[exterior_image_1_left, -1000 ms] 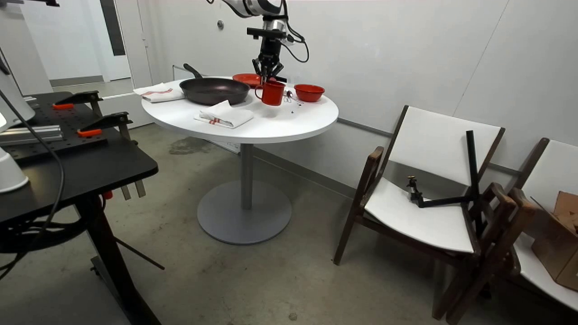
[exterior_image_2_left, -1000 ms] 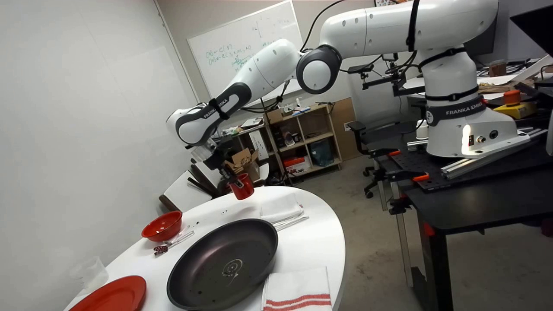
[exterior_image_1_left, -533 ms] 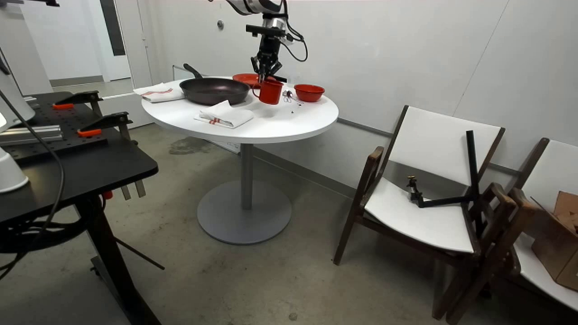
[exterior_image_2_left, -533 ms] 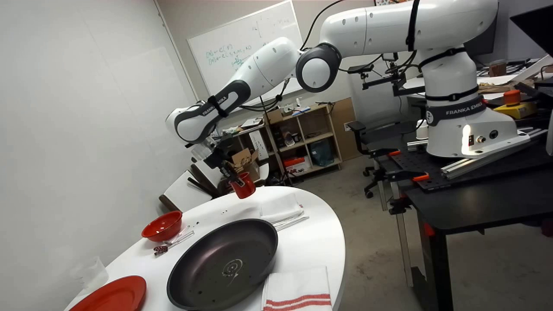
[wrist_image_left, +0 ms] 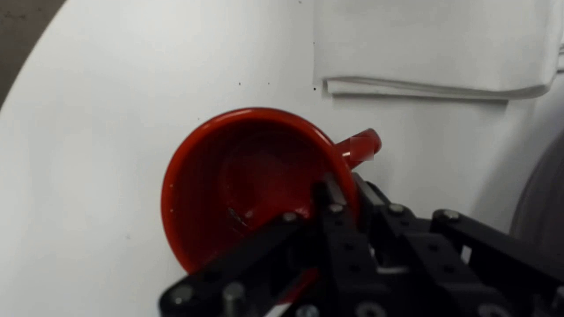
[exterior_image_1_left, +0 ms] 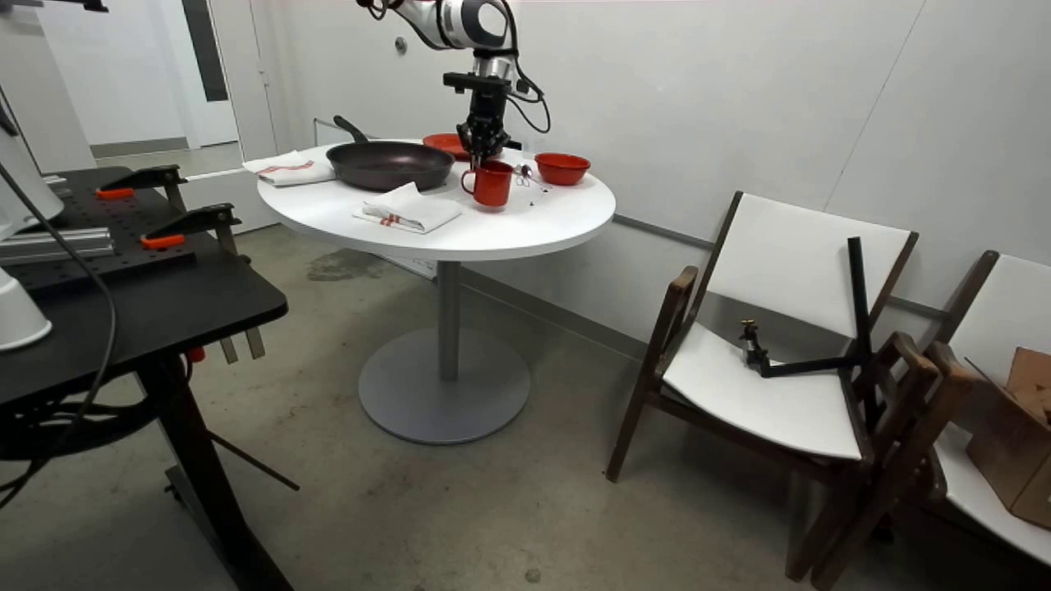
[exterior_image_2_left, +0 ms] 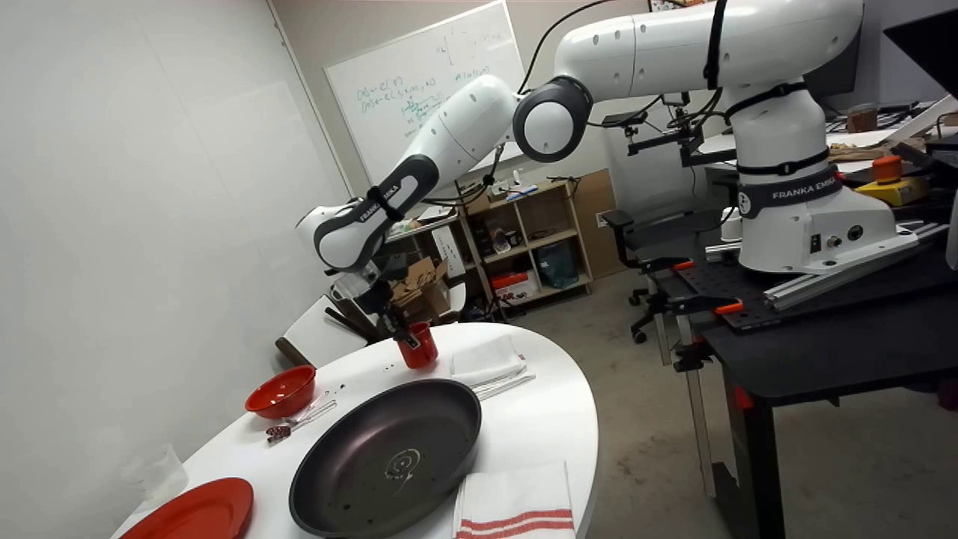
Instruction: Move the cup to the left
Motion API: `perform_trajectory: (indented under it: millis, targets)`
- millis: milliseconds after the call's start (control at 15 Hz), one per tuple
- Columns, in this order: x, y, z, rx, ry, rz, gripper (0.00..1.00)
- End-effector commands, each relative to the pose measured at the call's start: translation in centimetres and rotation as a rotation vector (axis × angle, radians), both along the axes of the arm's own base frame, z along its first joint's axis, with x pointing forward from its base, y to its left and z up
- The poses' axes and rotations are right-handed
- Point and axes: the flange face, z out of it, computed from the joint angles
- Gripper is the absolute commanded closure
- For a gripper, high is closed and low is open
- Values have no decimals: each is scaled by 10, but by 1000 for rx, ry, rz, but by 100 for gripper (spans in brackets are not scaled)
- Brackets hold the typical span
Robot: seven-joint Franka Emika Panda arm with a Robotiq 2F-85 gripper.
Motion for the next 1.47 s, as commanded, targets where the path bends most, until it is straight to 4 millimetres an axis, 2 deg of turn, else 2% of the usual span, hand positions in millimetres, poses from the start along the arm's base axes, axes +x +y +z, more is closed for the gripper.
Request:
perform_trajectory:
  millis: [0,133,467,933,1200,1400]
  targets:
    - [-3,13,-21,18,-46,-28,97]
    - [-8,19,-27,27,-57,-31,97]
    - [-24,25,-18,21,-67,-37,98]
    - [-64,30,-8,3,-40,-37,98]
    - [-88,26,13,-27,-57,-58,98]
    - [-110,16,46,-38,-55,-114,98]
